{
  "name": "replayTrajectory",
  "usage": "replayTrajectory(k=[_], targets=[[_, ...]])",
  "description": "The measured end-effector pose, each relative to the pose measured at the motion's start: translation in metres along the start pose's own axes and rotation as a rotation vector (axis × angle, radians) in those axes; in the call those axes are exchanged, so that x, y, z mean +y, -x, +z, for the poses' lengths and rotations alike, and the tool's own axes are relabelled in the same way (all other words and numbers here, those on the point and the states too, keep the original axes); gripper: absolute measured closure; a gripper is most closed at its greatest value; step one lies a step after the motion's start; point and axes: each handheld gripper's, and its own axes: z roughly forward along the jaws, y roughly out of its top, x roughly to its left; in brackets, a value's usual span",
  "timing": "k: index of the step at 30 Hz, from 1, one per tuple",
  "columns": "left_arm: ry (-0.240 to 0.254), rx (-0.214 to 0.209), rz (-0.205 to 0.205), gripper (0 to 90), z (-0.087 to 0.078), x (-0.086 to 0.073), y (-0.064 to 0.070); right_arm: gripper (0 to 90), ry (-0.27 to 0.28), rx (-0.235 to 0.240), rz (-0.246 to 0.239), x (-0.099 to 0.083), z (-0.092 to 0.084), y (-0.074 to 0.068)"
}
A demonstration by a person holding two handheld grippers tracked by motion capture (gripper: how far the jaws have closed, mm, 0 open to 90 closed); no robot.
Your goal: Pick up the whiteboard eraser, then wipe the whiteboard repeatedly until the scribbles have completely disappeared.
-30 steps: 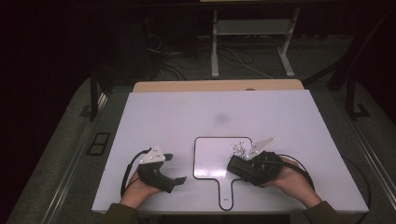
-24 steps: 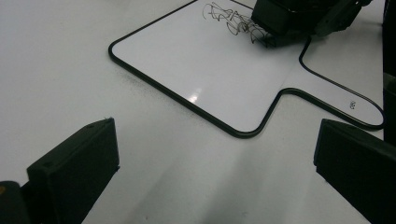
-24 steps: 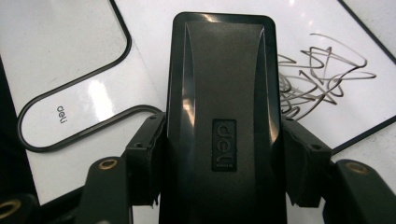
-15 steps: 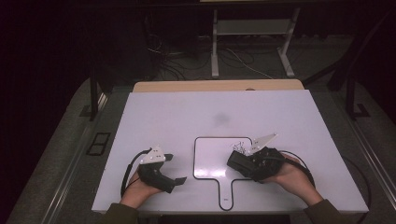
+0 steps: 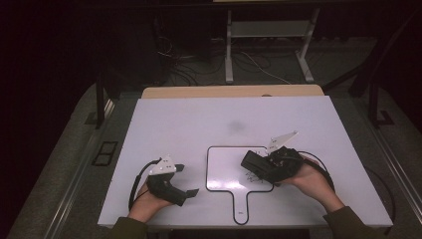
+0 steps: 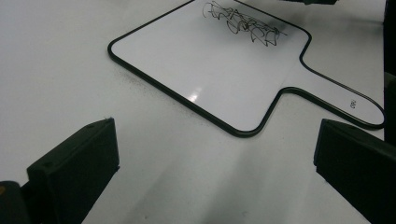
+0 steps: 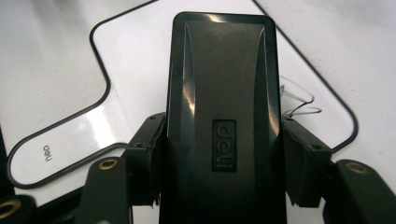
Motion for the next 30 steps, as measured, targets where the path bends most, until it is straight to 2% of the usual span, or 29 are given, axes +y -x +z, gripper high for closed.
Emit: replayTrajectory(k=[18,30], targets=[[0.004,-0.004,-0.011,0.0,0.001,0.0,0.0,38.3,0.023,-0.011,0.022,0.022,0.006,0.024],[0.007,-0.007,-0.008,0.0,0.001,0.0,0.0,38.3,-0.011,-0.051,0.035,0.029,0.029,0.045]])
